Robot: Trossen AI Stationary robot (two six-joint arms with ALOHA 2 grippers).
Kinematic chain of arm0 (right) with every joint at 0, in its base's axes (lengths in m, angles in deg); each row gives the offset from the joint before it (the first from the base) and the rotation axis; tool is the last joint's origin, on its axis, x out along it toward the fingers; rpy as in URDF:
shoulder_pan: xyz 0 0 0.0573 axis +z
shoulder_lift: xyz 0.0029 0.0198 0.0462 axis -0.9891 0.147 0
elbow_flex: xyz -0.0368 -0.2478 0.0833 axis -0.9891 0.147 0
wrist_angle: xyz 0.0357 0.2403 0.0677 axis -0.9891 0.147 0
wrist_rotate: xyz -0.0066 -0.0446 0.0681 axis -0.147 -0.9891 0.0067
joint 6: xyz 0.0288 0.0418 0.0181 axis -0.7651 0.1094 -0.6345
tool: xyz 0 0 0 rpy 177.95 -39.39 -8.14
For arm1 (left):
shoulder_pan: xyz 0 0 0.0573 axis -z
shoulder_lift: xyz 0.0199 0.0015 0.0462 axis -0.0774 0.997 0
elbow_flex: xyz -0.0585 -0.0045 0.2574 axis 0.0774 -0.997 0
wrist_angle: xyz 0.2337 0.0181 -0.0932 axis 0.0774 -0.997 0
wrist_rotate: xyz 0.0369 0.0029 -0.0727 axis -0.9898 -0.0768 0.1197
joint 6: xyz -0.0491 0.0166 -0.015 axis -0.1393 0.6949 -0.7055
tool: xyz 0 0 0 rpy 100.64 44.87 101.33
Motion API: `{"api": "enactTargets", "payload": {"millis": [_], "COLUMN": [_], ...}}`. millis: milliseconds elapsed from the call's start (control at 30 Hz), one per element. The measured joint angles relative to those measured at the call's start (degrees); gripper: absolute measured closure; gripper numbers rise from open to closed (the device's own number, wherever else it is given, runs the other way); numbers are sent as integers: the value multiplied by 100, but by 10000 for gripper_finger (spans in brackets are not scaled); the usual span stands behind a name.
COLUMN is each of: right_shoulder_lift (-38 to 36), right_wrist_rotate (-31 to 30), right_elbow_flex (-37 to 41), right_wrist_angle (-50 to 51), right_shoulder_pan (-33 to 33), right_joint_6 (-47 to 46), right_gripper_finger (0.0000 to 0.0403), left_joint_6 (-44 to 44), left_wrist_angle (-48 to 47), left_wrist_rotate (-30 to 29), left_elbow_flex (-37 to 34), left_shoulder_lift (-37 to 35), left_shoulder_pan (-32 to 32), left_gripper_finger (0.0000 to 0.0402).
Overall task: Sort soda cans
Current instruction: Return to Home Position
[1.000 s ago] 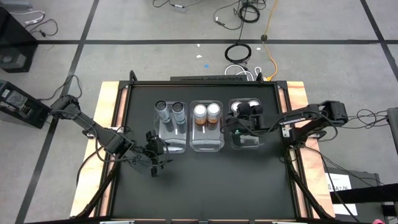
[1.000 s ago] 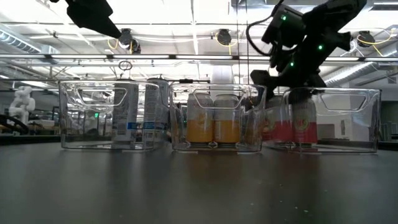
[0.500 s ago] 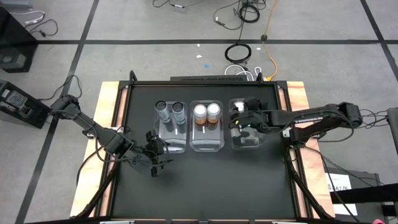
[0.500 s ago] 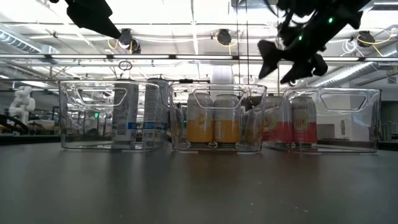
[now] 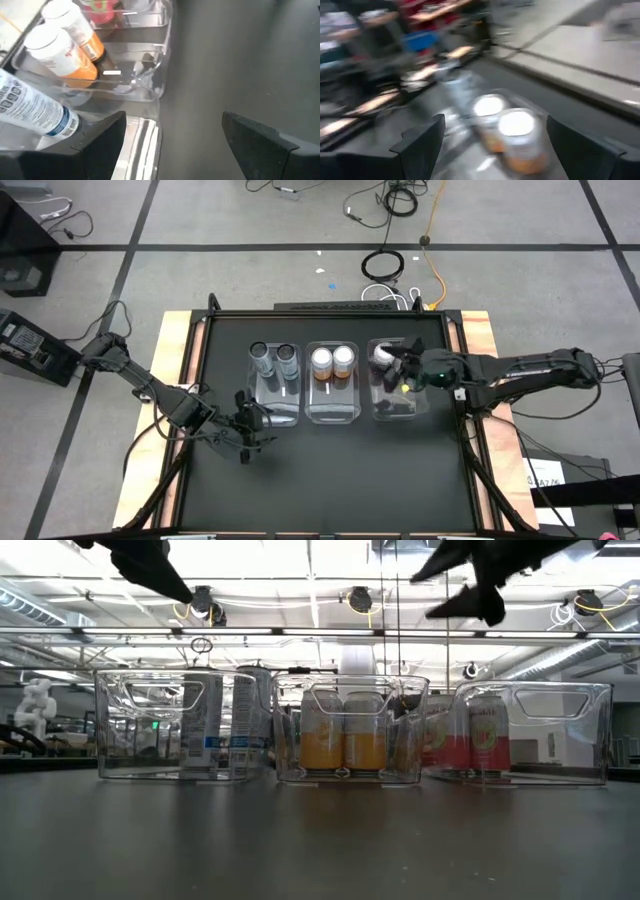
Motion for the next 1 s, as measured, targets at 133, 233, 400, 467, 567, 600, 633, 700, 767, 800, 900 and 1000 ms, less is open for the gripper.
{"api": "enactTargets", "payload": {"millis": [133, 233, 400, 467, 567, 600, 633, 700, 767, 800, 900, 1000], "right_shoulder_lift": [-185, -214, -214, -214, -212, -214, -214, -214, -214, -214, -201, -201], "right_wrist_rotate": [1135, 1895, 2655, 2684, 2671, 2653, 2627, 2515, 2450, 2373, 2157, 2059], "right_elbow_flex": [-2, -2, -2, -2, -2, -2, -2, -2, -2, -2, -2, -2], "right_wrist_angle": [-134, -36, 101, 67, 23, 3, -18, -43, -51, -64, -67, -82], "right_shoulder_pan": [208, 372, 525, 582, 687, 724, 753, 817, 866, 882, 929, 930], "right_joint_6": [244, 330, -358, -643, -978, -1015, -1037, -1050, -1052, -1054, -1054, -1053], "right_gripper_finger": [62, 62, 62, 62, 62, 62, 62, 62, 62, 62, 62, 62], "left_joint_6": [0, 1, -8, -12, -12, -12, -12, -8, -9, -8, -8, -8], "left_wrist_angle": [18, 28, 30, 30, 30, 30, 32, 81, 228, 292, 336, 334], "left_wrist_rotate": [191, 224, 225, 240, 243, 243, 242, 241, 241, 241, 241, 241], "left_elbow_flex": [0, 0, 0, 0, 0, 0, 0, 0, 0, 0, 0, 0], "left_shoulder_lift": [0, -2, -2, -2, -2, -2, -2, -2, -2, -2, -2, -2], "left_shoulder_pan": [0, 0, 0, 0, 0, 0, 0, 0, 0, 0, 0, -2], "left_gripper_finger": [63, 63, 63, 63, 63, 63, 63, 63, 63, 63, 63, 63]}}
